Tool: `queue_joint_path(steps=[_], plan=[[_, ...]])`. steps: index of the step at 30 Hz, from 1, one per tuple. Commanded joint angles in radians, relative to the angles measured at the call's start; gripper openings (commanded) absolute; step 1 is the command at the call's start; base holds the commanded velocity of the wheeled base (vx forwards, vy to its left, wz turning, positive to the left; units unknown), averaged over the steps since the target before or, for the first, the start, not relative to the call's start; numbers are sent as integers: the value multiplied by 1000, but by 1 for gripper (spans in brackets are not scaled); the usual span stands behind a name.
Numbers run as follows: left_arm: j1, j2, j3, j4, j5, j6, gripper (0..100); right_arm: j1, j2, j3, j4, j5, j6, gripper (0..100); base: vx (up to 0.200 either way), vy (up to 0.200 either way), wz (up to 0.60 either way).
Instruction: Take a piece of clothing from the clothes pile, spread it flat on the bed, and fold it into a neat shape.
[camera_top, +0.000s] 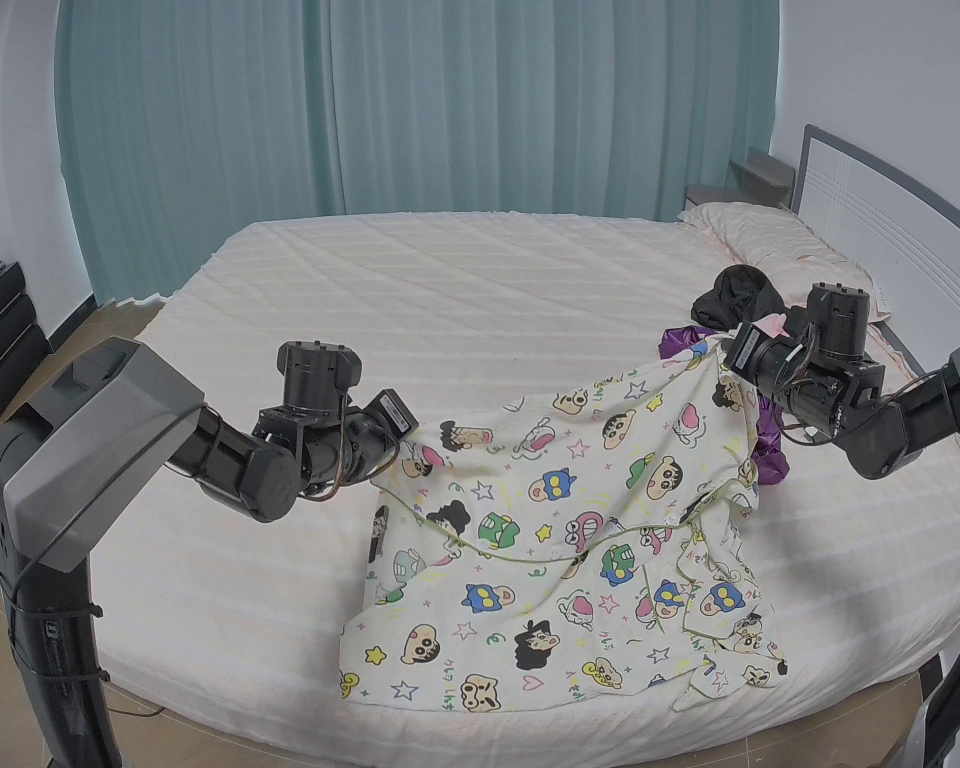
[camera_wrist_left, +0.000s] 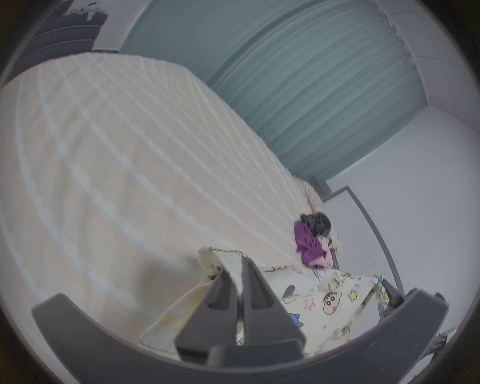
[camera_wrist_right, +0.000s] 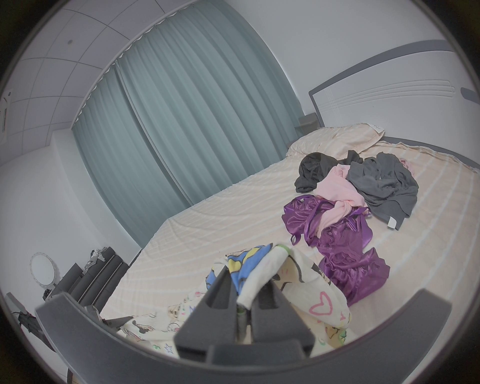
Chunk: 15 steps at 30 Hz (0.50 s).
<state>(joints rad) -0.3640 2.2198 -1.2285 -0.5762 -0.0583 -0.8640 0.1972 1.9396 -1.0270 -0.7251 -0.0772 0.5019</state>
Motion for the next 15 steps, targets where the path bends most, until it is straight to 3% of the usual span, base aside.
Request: queue_joint_path(steps=[1, 5, 15], plan=[[19, -8, -54, -1, 35, 0, 0, 1, 52, -59, 1, -7, 0, 0, 0, 0, 0], [25, -9, -108, 1, 78, 0, 0, 2, 87, -81, 0, -10, 1, 0, 0, 0, 0], [33, -2, -126, 38, 92, 13, 0, 2, 110, -96, 0, -10, 1, 0, 0, 0, 0]])
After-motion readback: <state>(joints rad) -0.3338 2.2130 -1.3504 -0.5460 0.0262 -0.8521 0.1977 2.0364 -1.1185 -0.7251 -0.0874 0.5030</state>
